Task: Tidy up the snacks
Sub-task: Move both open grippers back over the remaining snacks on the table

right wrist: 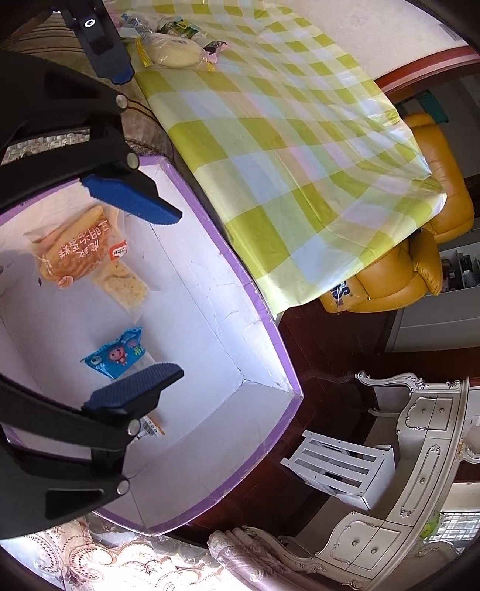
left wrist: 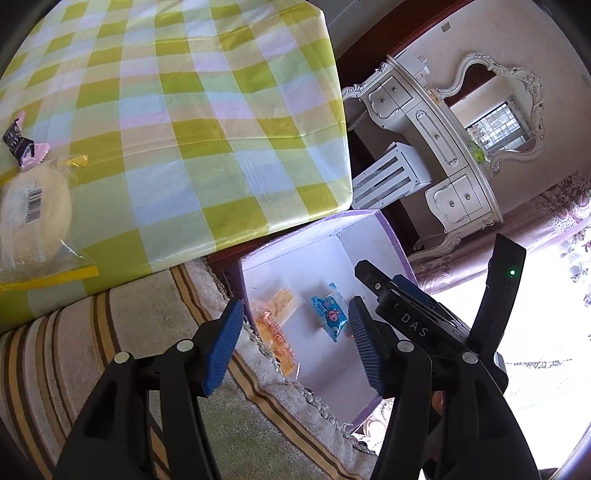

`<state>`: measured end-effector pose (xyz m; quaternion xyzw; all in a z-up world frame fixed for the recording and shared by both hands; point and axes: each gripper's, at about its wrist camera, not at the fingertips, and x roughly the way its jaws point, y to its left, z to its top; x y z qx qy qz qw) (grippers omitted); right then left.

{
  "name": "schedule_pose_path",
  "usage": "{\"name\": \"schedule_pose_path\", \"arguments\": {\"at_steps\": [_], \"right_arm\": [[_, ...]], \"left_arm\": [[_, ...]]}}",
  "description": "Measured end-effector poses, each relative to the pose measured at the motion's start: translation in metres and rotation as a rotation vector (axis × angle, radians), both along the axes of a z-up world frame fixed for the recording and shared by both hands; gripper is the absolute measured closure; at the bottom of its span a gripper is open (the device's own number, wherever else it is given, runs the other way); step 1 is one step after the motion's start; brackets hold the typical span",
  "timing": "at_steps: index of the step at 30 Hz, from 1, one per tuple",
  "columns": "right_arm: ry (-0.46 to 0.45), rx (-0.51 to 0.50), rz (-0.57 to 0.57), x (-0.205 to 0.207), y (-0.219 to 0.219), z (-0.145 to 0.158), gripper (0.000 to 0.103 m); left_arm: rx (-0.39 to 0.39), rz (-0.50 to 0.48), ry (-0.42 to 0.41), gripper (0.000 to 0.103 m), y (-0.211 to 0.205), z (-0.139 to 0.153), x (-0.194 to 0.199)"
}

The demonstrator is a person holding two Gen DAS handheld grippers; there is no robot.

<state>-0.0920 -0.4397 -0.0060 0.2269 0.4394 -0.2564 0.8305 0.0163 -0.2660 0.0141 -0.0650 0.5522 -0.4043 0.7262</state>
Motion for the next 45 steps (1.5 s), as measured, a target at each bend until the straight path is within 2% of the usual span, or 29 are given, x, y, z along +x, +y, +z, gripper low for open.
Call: {"name": "schedule_pose_path", "arguments": {"at_steps": [4,10,13,19,26,34,45], "right_arm": [[-0.007,0.038,0.038,0.01,0.013,0.005,0.025],[0.01,-0.052,0.151,0.028,0.04,0.02,0.025],[0.019,-0.066,0.17,0.033,0.045,0.025,0.025],[0.0,-0.002,0.183,0.045,0.059,0.029,0.025],[0.019,-0.01,0.316,0.078,0.107,0.029,0.025],[0.02,-0.009,0.436,0.114,0.154,0.031,0.025],[0.028,0.018,0.526,0.152,0.2,0.026,0.024]], "left_arm": [[0.009,0.068,-0.052,0.044,0.025,0.008,0.008],[0.026,0.202,-0.088,0.044,0.079,0.013,0.024],[0.021,0.277,-0.09,0.044,0.115,0.015,0.028],[0.014,0.479,-0.078,0.044,0.201,0.013,0.026],[0.022,0.686,-0.038,0.044,0.287,0.007,0.018],[0.063,0.756,0.045,0.05,0.326,-0.012,0.029],[0.09,0.776,0.093,0.052,0.333,-0.029,0.058]]}}
